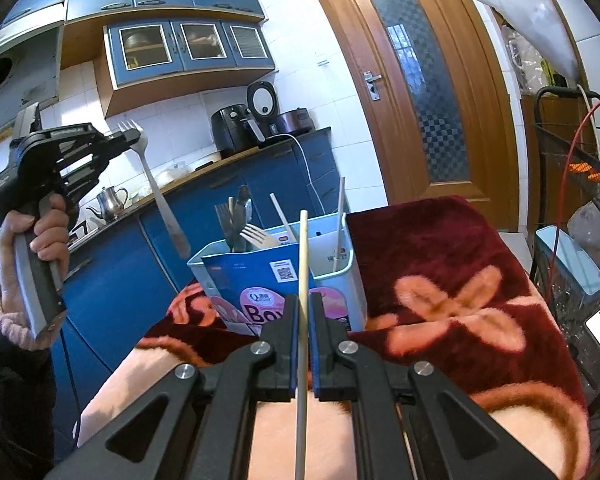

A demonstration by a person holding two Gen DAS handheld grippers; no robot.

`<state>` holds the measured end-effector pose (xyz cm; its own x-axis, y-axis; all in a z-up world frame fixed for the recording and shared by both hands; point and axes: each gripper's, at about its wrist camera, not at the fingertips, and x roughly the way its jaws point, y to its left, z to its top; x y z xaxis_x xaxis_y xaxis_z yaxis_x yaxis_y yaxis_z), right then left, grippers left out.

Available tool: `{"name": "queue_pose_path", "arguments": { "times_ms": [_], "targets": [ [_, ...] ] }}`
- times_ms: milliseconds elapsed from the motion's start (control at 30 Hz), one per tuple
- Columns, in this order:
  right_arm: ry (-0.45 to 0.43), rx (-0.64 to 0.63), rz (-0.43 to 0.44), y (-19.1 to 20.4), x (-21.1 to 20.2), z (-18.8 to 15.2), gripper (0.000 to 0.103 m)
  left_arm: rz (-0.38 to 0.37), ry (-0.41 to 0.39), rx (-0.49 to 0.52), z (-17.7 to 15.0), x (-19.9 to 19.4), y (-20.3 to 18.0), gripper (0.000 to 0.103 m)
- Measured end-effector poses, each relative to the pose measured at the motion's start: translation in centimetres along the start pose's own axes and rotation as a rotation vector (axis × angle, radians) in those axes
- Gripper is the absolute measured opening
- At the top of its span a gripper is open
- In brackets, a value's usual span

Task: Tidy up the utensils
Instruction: 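Lift the fork and chopstick and lower both into the blue caddy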

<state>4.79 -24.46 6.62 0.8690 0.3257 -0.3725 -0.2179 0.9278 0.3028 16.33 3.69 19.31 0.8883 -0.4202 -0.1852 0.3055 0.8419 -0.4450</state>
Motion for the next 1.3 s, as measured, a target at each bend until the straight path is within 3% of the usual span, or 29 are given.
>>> {"name": "queue_pose_path", "arguments": {
  "times_ms": [433,733,1300],
  "targets": [
    [-0.049,-0.046,-0.039,-0.2,0.7,2.6,0.006,0.029,0.084,-0.044,-3.9,5.1,3.0,0.002],
    [-0.132,-0.076,-0.056,0.2,3.4,5.9,0.006,0.049,0.150,0.002,-6.9,5.7,3.9,0.002],
    [-0.332,-0.066,-0.136,-0.5,10.4,10.3,0.006,0.093,0.180,0.073,-8.8,6.4,3.9,0.002]
  ]
}}
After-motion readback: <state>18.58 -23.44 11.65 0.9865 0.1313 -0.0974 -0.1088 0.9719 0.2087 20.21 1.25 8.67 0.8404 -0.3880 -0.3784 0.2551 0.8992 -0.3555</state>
